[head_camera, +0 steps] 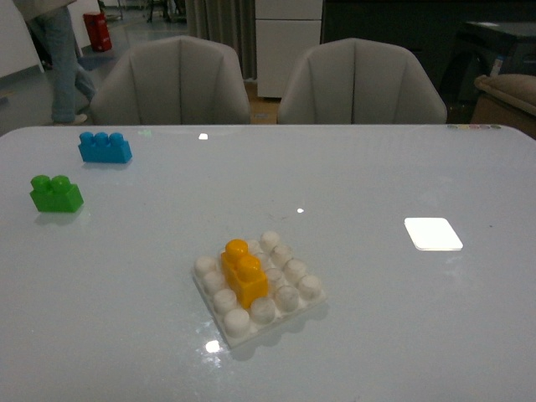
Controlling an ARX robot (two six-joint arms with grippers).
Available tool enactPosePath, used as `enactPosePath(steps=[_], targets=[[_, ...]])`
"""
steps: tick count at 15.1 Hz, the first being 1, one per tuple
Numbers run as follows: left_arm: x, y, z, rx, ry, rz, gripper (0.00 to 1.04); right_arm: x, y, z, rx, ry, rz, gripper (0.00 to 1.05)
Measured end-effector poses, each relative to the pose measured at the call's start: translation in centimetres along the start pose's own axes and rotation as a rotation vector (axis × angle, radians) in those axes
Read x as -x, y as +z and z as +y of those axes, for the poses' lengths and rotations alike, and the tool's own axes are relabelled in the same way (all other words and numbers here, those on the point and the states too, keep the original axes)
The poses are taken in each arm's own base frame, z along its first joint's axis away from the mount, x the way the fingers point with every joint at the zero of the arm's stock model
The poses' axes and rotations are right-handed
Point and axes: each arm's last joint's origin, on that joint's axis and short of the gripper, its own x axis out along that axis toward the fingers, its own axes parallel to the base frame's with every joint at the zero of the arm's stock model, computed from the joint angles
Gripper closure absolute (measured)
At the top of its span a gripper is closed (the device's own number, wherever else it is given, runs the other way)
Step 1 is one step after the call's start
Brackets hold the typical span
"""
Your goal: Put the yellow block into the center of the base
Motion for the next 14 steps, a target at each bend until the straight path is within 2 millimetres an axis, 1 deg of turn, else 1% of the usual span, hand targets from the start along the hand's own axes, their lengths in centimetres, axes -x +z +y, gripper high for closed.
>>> enactPosePath(steps=[5,6,8,10,11,12,14], targets=[[0.0,-0.22,0.01,0.0,0.002,0.021,1.03,0.0,0.0,0.0,0.0,0.0,0.0,0.06],[0.0,-0.21,0.01,0.0,0.003,0.02,1.0,0.0,0.0,0.0,0.0,0.0,0.0,0.06],[0.0,-0.22,0.01,0.0,0.002,0.021,0.84,0.0,0.0,0.0,0.0,0.0,0.0,0.06],[0.0,-0.22,0.01,0.0,0.002,0.021,0.56,0.0,0.0,0.0,0.0,0.0,0.0,0.06],[0.0,-0.22,0.01,0.0,0.002,0.021,0.46,0.0,0.0,0.0,0.0,0.0,0.0,0.06],[0.0,-0.22,0.01,0.0,0.002,0.021,0.38,0.0,0.0,0.0,0.0,0.0,0.0,0.06],[0.0,-0.22,0.01,0.0,0.002,0.021,0.15,0.0,0.0,0.0,0.0,0.0,0.0,0.06]])
